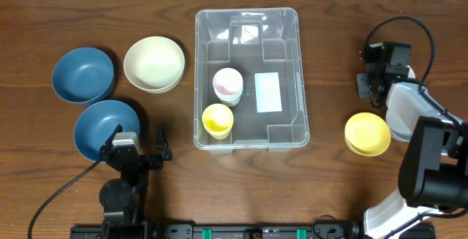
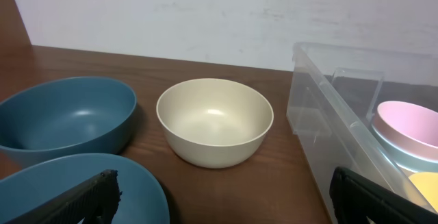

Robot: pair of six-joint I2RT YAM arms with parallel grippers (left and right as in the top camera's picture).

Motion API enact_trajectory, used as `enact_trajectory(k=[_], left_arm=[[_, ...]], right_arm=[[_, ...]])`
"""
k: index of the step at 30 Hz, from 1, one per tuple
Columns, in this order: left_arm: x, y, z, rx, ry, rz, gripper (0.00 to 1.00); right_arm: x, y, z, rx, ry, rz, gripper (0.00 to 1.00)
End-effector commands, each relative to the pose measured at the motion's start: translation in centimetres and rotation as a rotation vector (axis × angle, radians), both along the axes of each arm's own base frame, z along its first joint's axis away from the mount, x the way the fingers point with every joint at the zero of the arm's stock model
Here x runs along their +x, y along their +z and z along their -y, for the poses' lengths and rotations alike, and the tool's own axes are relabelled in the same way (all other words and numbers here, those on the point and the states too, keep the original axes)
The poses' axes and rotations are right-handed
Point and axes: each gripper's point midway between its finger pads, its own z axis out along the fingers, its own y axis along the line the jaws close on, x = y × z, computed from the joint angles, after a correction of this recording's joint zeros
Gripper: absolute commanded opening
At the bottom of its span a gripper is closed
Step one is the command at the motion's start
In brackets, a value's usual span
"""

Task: Pack container
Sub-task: 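Lift the white cup and carry it left toward the bin, then lower the white cup into the bin and open the right gripper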

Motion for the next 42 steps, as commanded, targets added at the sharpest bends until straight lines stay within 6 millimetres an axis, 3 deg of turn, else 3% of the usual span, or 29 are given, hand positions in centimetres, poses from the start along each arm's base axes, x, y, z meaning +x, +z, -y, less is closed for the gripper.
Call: enact_trajectory(k=[1,5,10,17,20,23,29,35,42], left_arm=[[0.0,-1.6,0.3,0.011,-0.016,-0.040,0.98],[0.0,-1.6,0.3,0.011,-0.016,-0.040,0.98],[0.0,-1.6,0.3,0.011,-0.016,-0.040,0.98],[0.0,-1.6,0.3,0.011,-0.016,-0.040,0.98],[0.0,-1.6,0.3,0.011,-0.016,-0.040,0.98],[0.0,-1.6,0.3,0.011,-0.016,-0.040,0.98],[0.0,-1.6,0.3,0.011,-0.016,-0.040,0.98],[0.0,-1.6,0.3,0.011,-0.016,-0.040,0.98],[0.0,-1.6,0.3,0.011,-0.016,-0.040,0.98]], right_arm=[[0.4,1.7,-2.4,0.012,0.058,0.038,0.01],[0.9,5.1,-4.8,0.010,0.110,0.114,0.01],[0.6,11.1,-8.7,0.007,0.201,0.243,0.01],[-1.8,20.4,-15.4,0.060,0.336,0.473,0.01],[-3.4,22.6,-18.4,0.125,0.376,0.527,0.01],[-4.6,23.5,-21.3,0.159,0.442,0.545,0.01],[-6.6,22.9,-25.8,0.261,0.495,0.506,0.01],[-9.9,21.4,-29.8,0.349,0.540,0.412,0.01],[-13.2,19.0,-33.1,0.351,0.636,0.299,0.01]])
